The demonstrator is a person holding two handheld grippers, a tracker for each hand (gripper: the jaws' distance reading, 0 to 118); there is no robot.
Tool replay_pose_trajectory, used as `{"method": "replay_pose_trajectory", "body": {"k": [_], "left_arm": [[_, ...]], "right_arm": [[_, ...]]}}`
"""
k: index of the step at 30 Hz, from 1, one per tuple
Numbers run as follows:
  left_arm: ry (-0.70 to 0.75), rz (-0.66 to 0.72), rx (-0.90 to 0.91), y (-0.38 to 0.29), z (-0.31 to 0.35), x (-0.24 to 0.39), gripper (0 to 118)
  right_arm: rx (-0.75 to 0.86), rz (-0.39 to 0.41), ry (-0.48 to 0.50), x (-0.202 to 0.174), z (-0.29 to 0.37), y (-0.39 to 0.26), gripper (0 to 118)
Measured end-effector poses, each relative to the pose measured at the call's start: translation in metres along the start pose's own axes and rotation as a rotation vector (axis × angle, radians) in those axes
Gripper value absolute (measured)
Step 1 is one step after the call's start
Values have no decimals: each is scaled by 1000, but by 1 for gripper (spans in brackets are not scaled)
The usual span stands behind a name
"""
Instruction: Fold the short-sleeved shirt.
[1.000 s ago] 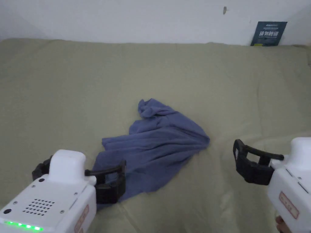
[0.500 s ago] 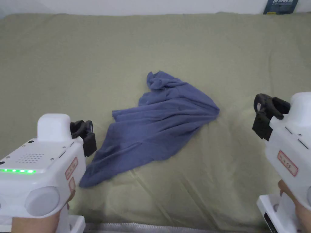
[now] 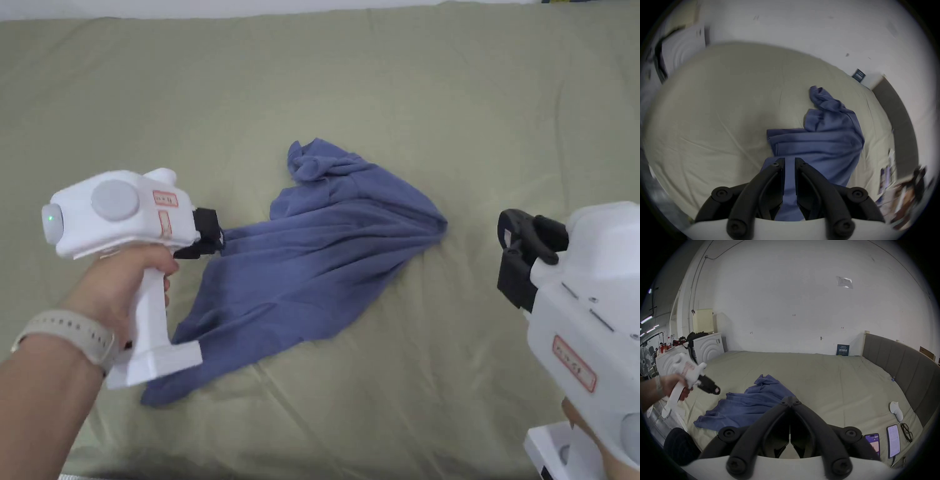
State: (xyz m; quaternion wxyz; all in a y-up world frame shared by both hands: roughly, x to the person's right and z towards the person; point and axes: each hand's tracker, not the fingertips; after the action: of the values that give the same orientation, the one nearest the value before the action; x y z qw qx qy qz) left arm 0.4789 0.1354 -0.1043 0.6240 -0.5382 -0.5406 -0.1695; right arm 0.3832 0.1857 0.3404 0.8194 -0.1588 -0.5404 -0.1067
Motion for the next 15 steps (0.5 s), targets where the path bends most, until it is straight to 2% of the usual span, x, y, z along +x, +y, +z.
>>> {"method": "replay_pose_trajectory", "body": {"k": [3,6,7,8,10,11,15], "left_arm": [[35,95,-63,28,-33,-9,14],[92,98,-62,34,-46,-4,14],[94,107,-67,38,-48,-3,18],[100,121,-55,41,-50,-1,40],[111,111,-54,43,-56,4,108],[103,104,-60,43,-59,6,113],[175,105,-167,41,-78,15,112]], "right_arm": [[-24,-5,10,3,-12,-8,1],[-54,-13,15,7,-23,-16,1],[-63,-15,16,8,-26,-18,1],[-71,-16,17,10,-29,-20,1],[-81,-18,20,11,-33,-23,1],[-86,-21,21,12,-35,-24,1],[-95,-38,19,15,-37,-27,1]]}}
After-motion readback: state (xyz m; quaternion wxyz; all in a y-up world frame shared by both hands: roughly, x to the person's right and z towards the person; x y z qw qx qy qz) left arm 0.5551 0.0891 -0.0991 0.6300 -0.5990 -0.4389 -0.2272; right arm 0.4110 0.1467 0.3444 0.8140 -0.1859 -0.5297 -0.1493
